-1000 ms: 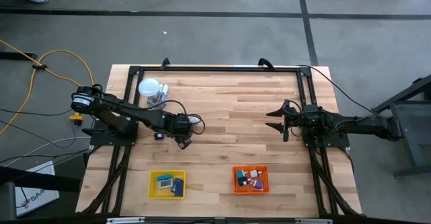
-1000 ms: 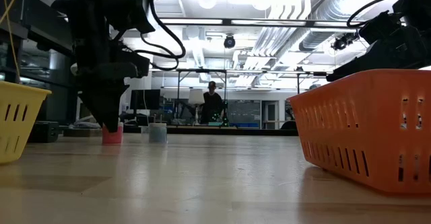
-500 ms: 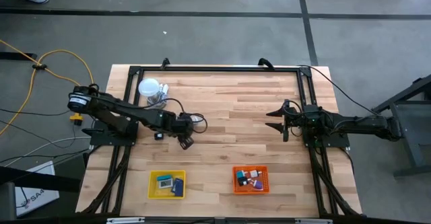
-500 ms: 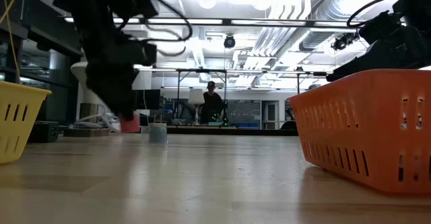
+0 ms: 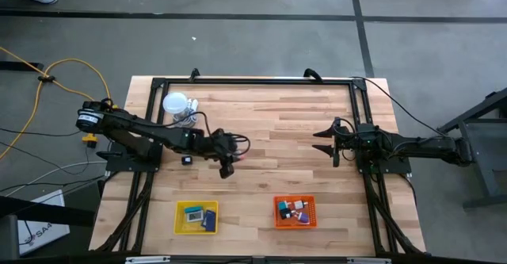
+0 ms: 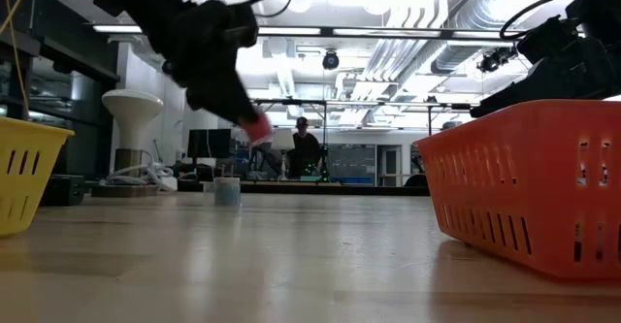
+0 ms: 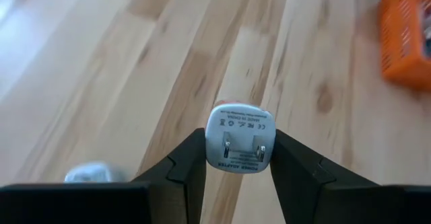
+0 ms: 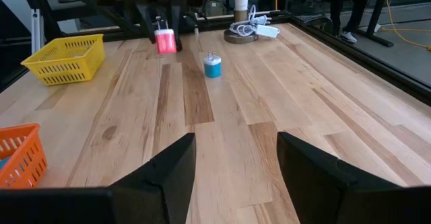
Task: Pick & Place Office items
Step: Put the pink charger adapter into the orange bin
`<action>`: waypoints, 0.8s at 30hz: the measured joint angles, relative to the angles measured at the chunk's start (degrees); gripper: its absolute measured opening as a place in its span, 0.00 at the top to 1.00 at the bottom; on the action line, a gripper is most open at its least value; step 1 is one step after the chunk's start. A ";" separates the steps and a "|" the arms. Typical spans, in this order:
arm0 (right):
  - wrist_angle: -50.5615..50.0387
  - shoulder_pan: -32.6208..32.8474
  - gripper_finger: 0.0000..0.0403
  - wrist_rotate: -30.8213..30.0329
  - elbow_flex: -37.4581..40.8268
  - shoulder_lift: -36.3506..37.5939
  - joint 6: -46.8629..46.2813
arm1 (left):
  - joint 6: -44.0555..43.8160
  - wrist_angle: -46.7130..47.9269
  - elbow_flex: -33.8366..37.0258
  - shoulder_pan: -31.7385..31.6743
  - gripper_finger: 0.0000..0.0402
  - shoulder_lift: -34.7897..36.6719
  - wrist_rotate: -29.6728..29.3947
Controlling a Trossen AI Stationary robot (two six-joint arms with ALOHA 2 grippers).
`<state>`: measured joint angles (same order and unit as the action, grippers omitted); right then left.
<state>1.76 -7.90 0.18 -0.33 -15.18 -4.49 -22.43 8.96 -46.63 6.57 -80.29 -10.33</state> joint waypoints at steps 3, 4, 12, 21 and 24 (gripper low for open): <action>0.00 0.00 0.52 0.01 0.00 0.02 0.00 | 1.65 -3.12 0.00 0.00 0.68 0.00 0.02; -0.01 0.02 0.52 0.00 0.00 0.00 0.00 | 2.32 -4.10 0.00 0.07 0.68 0.00 0.23; 0.00 0.02 0.52 0.01 0.00 0.00 0.00 | 6.70 -11.85 0.00 1.83 0.68 -0.02 1.86; 0.24 0.00 0.52 -1.95 0.00 0.01 0.00 | 9.57 -17.97 0.00 3.16 0.67 -0.04 1.84; 0.23 0.02 0.52 -1.58 0.00 0.02 0.01 | 9.66 -18.54 0.00 3.42 0.65 -0.07 1.63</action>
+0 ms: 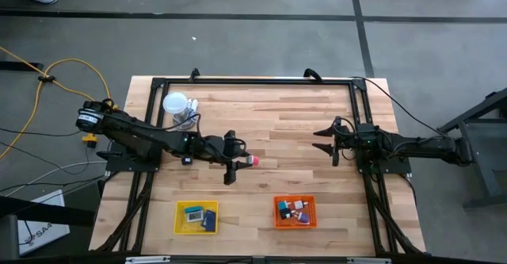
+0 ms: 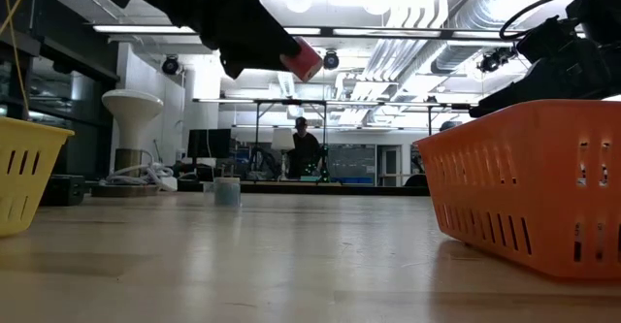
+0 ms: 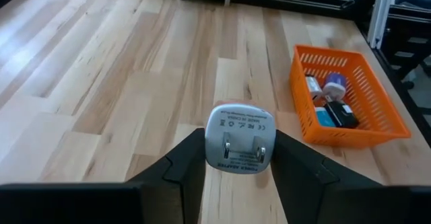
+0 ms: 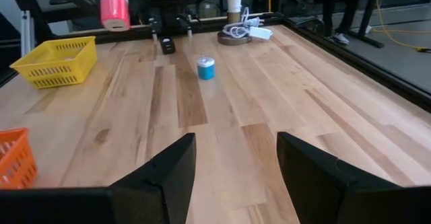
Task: Pick & Place Office items
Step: Put the pink charger adapter into the orange bin
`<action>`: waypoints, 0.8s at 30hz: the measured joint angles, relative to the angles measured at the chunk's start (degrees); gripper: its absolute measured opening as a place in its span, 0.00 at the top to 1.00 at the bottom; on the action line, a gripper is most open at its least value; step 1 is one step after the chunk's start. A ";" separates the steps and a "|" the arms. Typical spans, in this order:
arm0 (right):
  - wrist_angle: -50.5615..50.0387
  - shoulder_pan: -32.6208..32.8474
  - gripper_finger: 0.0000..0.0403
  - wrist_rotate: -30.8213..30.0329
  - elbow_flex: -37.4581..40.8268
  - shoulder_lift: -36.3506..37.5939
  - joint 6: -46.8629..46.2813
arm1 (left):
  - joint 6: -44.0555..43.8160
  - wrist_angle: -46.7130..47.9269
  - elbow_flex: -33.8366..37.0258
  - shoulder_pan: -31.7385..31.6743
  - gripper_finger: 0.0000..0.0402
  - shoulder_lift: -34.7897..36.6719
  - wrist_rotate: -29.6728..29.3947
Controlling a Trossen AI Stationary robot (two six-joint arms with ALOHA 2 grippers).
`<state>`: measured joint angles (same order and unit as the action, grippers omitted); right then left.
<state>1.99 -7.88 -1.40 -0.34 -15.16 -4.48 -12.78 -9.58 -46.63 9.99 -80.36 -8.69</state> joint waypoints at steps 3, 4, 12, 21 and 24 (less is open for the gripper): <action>0.01 0.00 0.52 0.21 0.01 0.00 -0.45 | 0.04 0.04 0.00 0.01 0.65 0.00 -0.43; 0.00 0.00 0.52 0.28 0.01 -0.01 -1.04 | 0.04 0.02 0.00 0.01 0.65 0.00 -0.43; 0.60 0.00 0.52 0.11 0.01 -0.02 -14.87 | 0.03 -0.10 0.00 0.01 0.67 0.00 -0.43; 16.52 1.03 0.52 3.32 0.02 -1.41 -17.34 | 3.56 -4.63 0.00 0.03 0.67 0.00 -0.39; 23.61 3.37 0.52 4.13 0.02 -4.74 -15.05 | 4.44 -7.13 0.00 0.03 0.67 0.00 -0.39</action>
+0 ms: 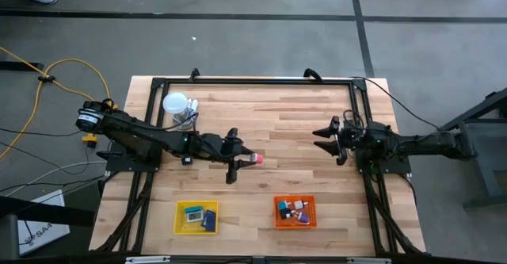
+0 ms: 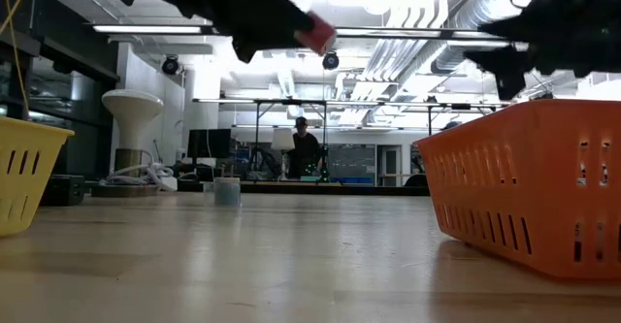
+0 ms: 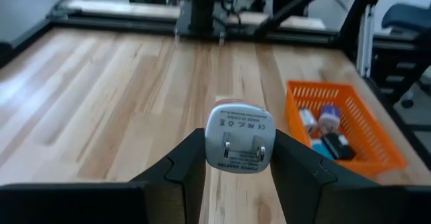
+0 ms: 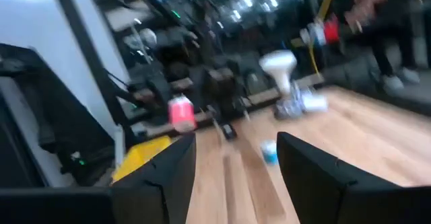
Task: Pick & Place Office items
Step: Put the pink charger adapter into the orange bin
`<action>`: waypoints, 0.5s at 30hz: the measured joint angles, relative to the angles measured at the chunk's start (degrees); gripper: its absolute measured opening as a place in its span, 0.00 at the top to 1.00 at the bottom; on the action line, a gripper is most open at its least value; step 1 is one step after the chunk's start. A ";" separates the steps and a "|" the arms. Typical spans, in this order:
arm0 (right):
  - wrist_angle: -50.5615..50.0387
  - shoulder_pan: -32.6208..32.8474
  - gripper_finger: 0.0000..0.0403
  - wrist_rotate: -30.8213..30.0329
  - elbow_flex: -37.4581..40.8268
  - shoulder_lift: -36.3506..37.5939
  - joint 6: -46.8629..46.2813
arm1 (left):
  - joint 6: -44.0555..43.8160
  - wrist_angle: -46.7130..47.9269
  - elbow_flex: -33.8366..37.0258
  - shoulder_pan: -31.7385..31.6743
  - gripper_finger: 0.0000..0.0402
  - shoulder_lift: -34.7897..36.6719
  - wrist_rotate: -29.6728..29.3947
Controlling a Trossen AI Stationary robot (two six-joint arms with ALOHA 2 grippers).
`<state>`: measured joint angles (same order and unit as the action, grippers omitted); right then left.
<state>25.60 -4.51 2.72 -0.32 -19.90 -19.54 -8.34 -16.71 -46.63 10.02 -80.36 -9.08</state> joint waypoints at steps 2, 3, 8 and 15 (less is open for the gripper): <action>5.52 2.09 0.52 -1.46 0.00 -2.76 2.57 | 0.00 -1.78 0.00 0.00 0.67 0.00 -0.01; 7.99 3.13 0.52 -2.67 0.00 -4.57 4.05 | 0.09 -2.60 0.00 0.00 0.67 0.00 0.00; 14.69 8.24 0.52 -8.60 -1.32 -13.41 10.32 | 2.22 -5.98 0.00 -0.02 0.67 0.00 0.00; 19.32 13.02 0.52 -13.30 -9.23 -28.28 16.35 | 4.01 -9.92 0.02 -0.02 0.67 0.00 -0.31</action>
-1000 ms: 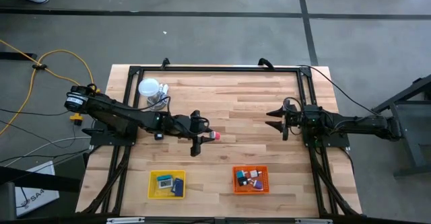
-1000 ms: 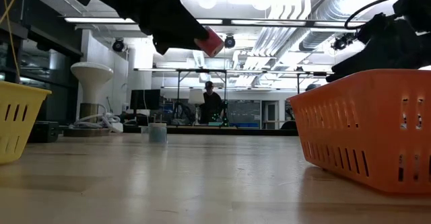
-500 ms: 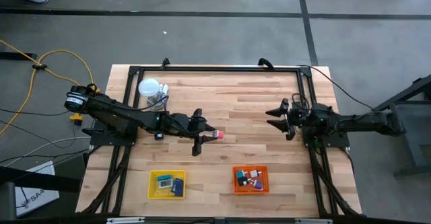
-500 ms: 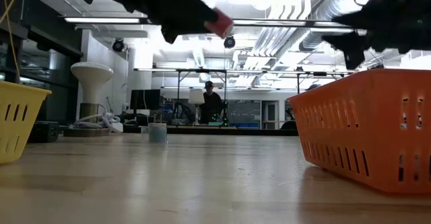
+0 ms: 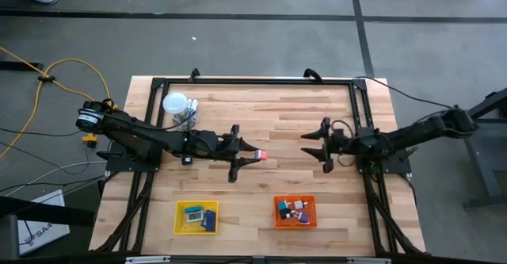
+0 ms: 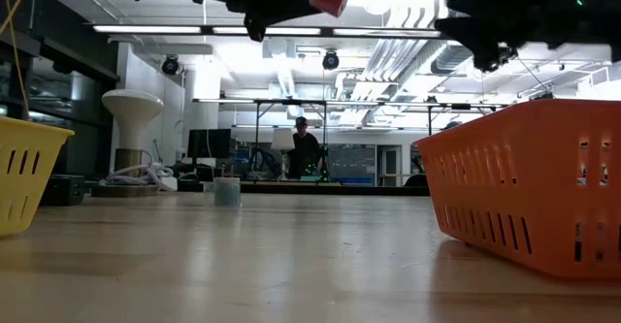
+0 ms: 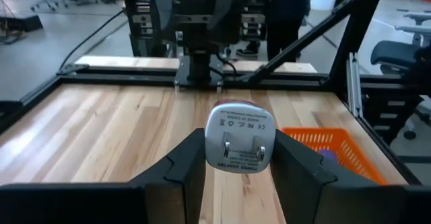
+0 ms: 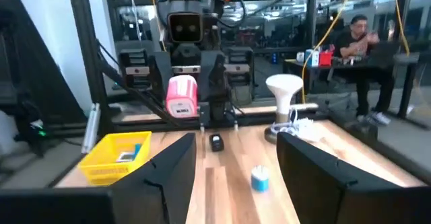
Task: Pick & Place Office items
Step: Put the pink charger adapter into the orange bin
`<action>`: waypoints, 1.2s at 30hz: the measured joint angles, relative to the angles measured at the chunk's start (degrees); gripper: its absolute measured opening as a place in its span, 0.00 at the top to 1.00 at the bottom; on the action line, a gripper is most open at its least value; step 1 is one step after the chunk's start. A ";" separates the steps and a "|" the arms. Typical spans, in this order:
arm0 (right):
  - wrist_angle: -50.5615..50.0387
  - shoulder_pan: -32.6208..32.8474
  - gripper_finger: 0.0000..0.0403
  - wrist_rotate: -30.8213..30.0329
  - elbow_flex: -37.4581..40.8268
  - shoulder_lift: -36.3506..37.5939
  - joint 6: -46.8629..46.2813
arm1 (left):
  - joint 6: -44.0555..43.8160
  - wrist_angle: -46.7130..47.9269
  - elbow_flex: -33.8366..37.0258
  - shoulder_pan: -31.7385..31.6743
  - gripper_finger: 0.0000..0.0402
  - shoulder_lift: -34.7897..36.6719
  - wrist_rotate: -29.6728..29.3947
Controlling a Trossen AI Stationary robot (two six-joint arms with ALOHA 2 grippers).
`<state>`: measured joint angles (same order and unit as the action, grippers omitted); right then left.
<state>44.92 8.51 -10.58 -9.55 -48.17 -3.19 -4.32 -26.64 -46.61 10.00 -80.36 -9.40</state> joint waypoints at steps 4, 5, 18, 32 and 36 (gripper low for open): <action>1.00 1.68 0.52 -2.62 -6.70 -8.76 5.57 | 0.05 -0.91 0.00 0.00 0.67 0.00 -1.06; 0.97 1.85 0.52 -3.16 -8.35 -11.00 6.64 | 0.07 -0.99 0.00 0.00 0.67 0.00 -1.14; 0.80 1.99 0.52 -2.83 -20.49 -26.99 11.02 | 0.51 -3.19 0.00 -0.02 0.67 0.00 -1.19; 4.28 1.99 0.52 0.24 -22.46 -30.04 11.00 | 2.85 -6.24 0.00 -0.02 0.67 0.00 -1.90; 4.90 1.99 0.52 0.46 -22.46 -30.04 11.00 | 3.30 -6.79 0.00 -0.02 0.67 0.00 -1.93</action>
<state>49.82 10.50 -10.12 -32.01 -78.22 7.81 -1.03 -33.43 -46.61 9.98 -80.36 -11.32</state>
